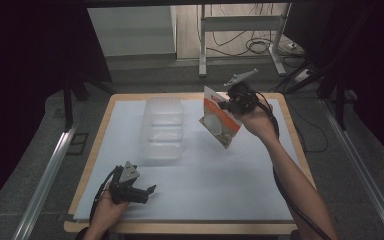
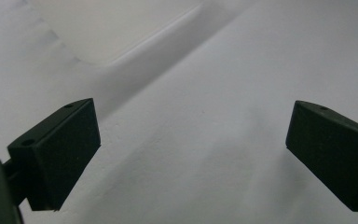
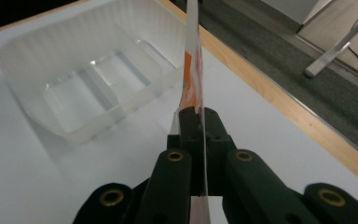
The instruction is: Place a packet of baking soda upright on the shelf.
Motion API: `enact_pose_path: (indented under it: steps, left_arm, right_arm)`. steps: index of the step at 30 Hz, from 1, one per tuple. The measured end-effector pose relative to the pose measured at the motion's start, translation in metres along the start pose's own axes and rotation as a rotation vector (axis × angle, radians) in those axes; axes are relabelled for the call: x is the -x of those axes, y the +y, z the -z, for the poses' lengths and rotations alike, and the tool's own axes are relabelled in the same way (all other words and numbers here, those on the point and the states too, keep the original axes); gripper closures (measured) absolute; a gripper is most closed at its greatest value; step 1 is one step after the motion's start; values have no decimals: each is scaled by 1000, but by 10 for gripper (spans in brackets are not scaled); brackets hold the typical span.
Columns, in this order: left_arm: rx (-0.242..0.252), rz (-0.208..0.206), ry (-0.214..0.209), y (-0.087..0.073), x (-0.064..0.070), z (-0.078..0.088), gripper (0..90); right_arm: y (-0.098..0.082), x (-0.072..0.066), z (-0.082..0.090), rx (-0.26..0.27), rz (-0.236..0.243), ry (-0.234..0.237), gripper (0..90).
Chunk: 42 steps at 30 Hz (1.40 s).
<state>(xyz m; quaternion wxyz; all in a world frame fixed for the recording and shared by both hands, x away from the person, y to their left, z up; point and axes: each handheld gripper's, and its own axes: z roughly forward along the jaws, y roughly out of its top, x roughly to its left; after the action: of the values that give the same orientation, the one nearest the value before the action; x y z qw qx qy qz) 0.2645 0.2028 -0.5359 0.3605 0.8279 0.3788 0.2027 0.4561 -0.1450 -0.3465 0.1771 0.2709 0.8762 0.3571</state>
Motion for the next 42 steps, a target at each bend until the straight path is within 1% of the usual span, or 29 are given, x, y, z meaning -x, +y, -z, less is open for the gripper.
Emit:
enact_pose_path:
  steps: [1,4,12,15,17,19,24,36,42]
  left_arm:
    - [1,-2,0,0,0,0,30]
    - [2,-1,0,0,0,0,30]
    - [7,0,1,0,0,0,30]
    - [8,-1,1,0,0,0,30]
    - [12,6,-11,0,-1,1,30]
    - [28,26,-20,0,-1,1,30]
    - [44,44,-34,0,-3,2,30]
    - [69,73,-60,0,-5,3,29]
    - [83,84,-75,0,-6,4,29]
  right_arm:
    - [2,-1,0,3,0,3,892]
    - [9,-6,-1,6,23,11,892]
    - [30,-14,-5,22,58,10,892]
    - [37,-16,-7,27,60,7,892]
    - [43,-18,-9,35,68,7,892]
    - [48,-19,-12,40,76,11,892]
    - [60,-25,-19,44,91,20,892]
    - [86,-39,-44,42,131,35,891]
    - [100,-47,-54,52,170,38,891]
